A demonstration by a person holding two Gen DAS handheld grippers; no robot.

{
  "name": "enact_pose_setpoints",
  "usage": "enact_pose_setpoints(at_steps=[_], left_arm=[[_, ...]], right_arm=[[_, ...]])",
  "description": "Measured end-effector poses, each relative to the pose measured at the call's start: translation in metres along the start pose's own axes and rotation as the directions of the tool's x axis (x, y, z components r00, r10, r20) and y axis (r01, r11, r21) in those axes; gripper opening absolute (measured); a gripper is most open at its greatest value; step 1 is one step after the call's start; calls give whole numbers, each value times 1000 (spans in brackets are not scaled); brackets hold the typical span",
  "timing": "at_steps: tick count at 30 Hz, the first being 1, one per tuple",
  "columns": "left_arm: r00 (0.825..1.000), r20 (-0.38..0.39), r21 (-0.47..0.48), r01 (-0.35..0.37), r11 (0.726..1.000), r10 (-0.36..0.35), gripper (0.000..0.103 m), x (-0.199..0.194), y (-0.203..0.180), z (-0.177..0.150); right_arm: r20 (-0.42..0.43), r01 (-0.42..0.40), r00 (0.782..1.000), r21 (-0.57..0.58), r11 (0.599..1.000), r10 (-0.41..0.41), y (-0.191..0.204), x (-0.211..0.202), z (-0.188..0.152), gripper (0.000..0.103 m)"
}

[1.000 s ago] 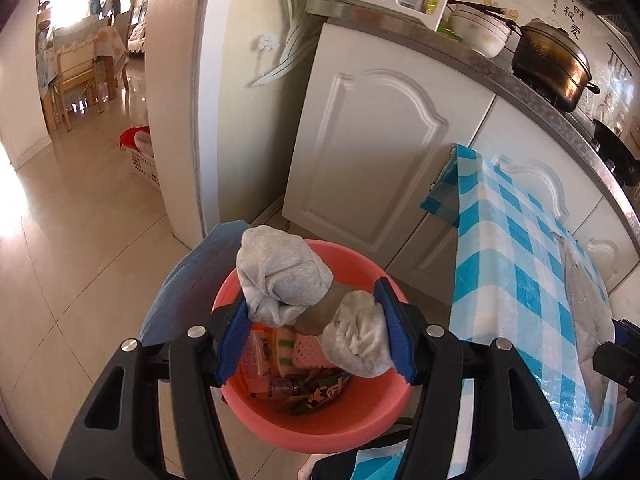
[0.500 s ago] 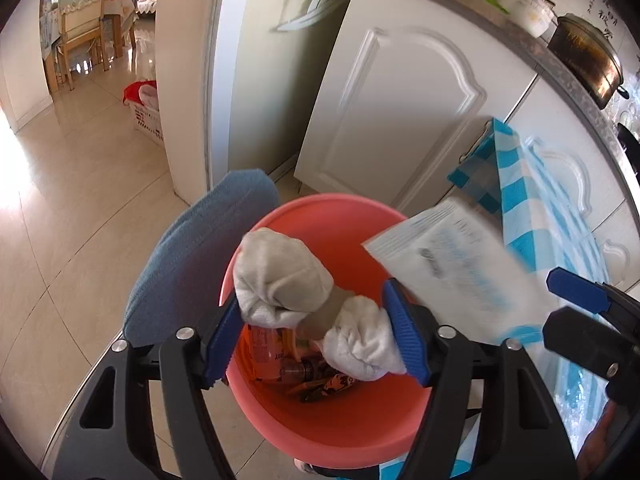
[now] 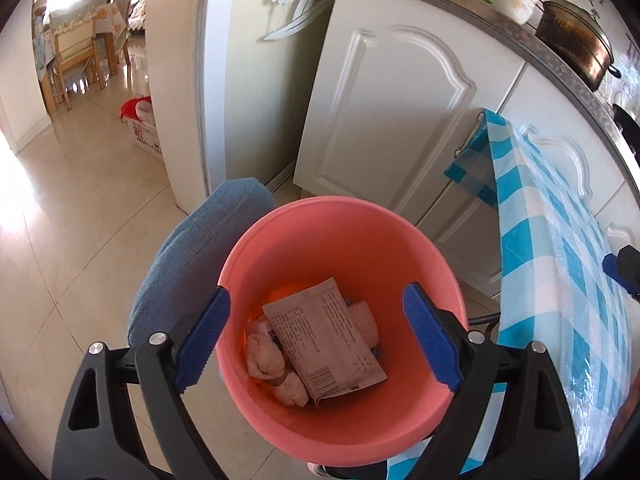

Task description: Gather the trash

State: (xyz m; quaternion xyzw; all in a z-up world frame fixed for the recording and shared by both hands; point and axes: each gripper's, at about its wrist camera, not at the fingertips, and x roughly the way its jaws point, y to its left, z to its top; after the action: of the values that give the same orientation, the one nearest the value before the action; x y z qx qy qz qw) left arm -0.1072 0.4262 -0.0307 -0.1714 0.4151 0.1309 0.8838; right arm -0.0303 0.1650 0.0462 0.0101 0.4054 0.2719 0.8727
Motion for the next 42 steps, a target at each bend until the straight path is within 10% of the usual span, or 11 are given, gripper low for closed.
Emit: enact_pose_setpoints(at_steps=[8,16,33,42], left_arm=[[993,111,138,-59,989,43,91,-39,-59,10],[974,206,269,34,963,-92,99,-98,-146,15],[865,408,462,79,883,-291,99,-231,-282,-10],[812,487,472,65,879,-321,99,-273,-301,-27]], right_arm=[[111,199,972,67,978,-206,-49,-67,-17,89],[220,332,908,140,933,-357,-89,-143,-29,89],[483,483,637,358,799,-601,-107,-341,-70,95],[550,499,546,393,772,-632,-93,-390,-86,97]])
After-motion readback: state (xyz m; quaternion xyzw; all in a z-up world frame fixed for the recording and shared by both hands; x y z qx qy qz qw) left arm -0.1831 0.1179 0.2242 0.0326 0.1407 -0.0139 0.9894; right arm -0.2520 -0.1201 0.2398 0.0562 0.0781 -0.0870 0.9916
